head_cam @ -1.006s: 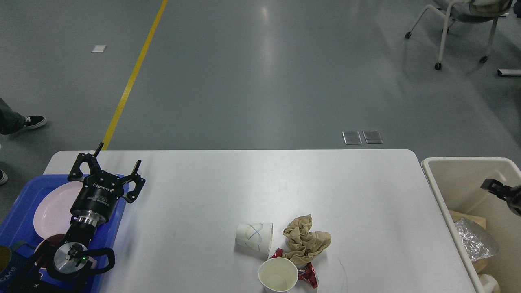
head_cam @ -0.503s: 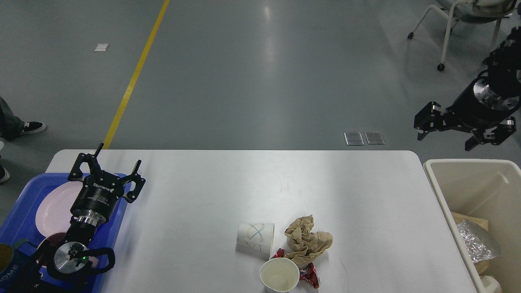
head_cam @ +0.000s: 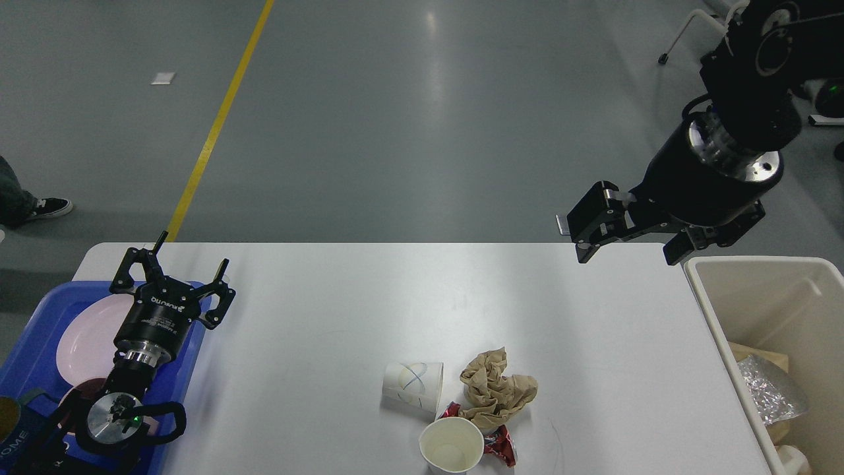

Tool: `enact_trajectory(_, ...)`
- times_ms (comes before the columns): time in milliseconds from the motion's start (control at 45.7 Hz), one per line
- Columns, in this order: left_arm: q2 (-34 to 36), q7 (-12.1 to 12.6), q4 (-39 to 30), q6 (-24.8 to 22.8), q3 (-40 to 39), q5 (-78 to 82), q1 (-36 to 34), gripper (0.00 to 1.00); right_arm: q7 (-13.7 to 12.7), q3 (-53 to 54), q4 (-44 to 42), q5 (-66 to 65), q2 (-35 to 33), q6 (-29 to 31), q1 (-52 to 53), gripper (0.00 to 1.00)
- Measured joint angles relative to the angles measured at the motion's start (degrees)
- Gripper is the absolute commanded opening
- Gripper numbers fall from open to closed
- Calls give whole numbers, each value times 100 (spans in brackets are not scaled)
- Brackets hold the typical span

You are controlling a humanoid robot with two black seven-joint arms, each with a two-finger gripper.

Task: Tidy desktop
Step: 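Raise the right gripper and move it over the crumpled tissue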

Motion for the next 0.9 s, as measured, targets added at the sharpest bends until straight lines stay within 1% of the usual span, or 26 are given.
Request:
enact_trajectory(241,0,0,0,0,-2,0,0,96,9,114,14,113,108,-149,-51,100)
enact_trajectory(437,0,3,0,0,-2,0,1,96,11,384,-12,431,224,-636,-690,100)
enact_trajectory(612,0,3,0,0,-2,0,1,96,0,897,-236,422,329,-1336,-1652,100)
enact_trajectory(700,0,3,0,0,-2,0,1,96,-5,1007,-537,404,635,-1684,-2330,100)
enact_trajectory(787,0,3,0,0,-3,0,1,96,-5,1106,-873,384,955,-1886,-2986,100)
enact_trajectory(897,0,3,0,0,-5,0,1,96,-6,1246,-1345,367,1103,-2054,-3691,100)
